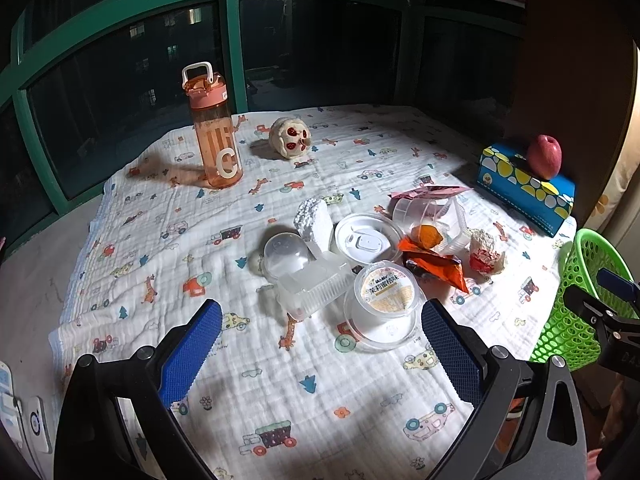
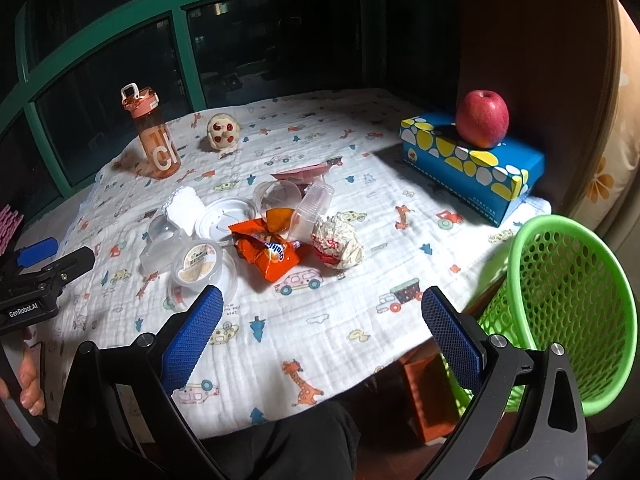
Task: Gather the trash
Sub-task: 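Grasp the crumpled white paper ball with the right gripper while the left gripper grasps the clear round lid, then carry the paper ball and clear lid to the green basket and release both, then move both grippers back over the table toward the clear plastic box, then grasp the clear plastic box with the left gripper while the right gripper grasps the clear round lid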
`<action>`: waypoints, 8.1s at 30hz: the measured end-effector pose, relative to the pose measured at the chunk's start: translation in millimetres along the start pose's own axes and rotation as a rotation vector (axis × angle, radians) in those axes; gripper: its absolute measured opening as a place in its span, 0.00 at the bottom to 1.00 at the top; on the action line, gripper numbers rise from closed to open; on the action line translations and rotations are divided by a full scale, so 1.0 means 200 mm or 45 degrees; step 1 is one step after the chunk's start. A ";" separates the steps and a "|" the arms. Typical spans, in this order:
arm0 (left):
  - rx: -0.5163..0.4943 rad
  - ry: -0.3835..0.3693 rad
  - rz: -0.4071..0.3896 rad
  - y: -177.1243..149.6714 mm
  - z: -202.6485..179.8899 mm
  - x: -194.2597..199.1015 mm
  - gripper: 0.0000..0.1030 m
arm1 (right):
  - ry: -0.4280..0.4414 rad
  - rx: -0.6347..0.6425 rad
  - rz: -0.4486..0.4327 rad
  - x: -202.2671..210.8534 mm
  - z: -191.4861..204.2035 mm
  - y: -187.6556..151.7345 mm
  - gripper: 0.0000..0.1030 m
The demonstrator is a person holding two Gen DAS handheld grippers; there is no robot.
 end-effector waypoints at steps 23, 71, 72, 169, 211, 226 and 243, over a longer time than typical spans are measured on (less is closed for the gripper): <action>0.032 -0.014 0.056 0.06 0.13 -0.19 0.94 | 0.069 0.040 0.161 -0.53 -0.02 0.17 0.89; -0.114 -0.309 0.255 0.00 -0.18 -0.62 0.63 | 0.050 -0.062 0.107 -0.35 -0.31 0.13 0.47; -0.111 -0.314 0.244 0.01 -0.18 -0.60 0.63 | 0.045 -0.066 0.102 -0.33 -0.32 0.12 0.47; 0.011 -0.167 0.198 0.16 -0.03 -0.45 0.79 | 0.045 -0.092 0.003 -0.07 -0.38 0.05 0.74; 0.003 -0.368 0.211 0.03 0.33 -0.67 0.55 | 0.261 0.109 0.196 -0.35 0.27 -0.02 0.74; 0.085 -0.337 0.106 0.11 0.42 -0.42 0.55 | 0.373 0.241 0.260 -0.55 0.62 -0.10 0.86; 0.113 -0.345 0.100 0.12 0.43 -0.38 0.55 | 0.269 0.338 0.287 -0.73 0.79 -0.14 0.90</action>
Point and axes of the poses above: each gripper's, at about its wrist camera, not at the fingertips, and x roughly against the way its jaws point, z to its left, y to its top, the point moved 3 cm from there along -x, roughly the way its jaws point, and after that the axes turned 8 degrees about -y, right-handed, at the moved point
